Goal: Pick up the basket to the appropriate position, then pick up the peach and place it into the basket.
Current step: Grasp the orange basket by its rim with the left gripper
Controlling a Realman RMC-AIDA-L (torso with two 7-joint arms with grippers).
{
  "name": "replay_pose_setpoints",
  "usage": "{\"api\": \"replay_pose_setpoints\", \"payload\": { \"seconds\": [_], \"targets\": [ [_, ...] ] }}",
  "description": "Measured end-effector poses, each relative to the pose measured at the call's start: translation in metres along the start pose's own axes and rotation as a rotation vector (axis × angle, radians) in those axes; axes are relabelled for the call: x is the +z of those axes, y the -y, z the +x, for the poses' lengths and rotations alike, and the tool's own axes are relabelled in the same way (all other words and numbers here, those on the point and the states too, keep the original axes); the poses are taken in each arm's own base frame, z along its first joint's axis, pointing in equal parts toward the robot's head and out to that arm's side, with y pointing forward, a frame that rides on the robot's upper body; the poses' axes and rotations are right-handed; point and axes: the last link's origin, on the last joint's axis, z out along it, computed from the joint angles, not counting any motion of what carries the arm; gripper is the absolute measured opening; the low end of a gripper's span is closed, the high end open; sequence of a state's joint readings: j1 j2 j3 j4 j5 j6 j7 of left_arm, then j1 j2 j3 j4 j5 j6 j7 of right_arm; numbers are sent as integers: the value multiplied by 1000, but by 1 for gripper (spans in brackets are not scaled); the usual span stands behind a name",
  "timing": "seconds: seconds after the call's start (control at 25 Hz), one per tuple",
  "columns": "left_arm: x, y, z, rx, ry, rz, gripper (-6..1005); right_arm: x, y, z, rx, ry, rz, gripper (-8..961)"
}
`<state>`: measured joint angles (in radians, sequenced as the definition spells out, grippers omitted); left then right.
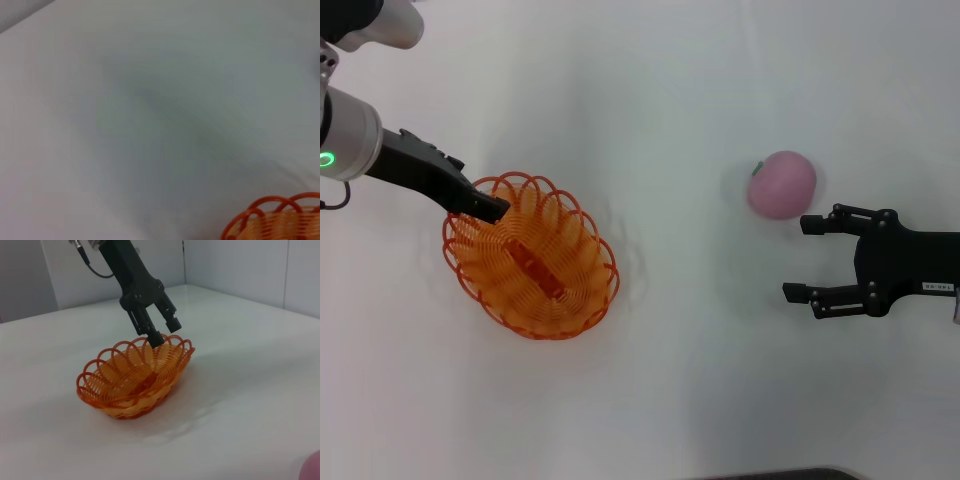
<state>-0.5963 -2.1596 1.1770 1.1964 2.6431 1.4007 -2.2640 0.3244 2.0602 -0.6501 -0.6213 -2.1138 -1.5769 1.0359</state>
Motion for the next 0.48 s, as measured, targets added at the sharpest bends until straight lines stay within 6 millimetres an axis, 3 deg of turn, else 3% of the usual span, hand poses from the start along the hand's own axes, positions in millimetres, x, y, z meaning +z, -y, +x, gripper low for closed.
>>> {"api": "replay_pose_setpoints", "payload": {
  "seconds": [0.48],
  "targets": [
    [12,2,-4,15,59,15,802,0,1,-1,-3,1,0,944]
  ]
}}
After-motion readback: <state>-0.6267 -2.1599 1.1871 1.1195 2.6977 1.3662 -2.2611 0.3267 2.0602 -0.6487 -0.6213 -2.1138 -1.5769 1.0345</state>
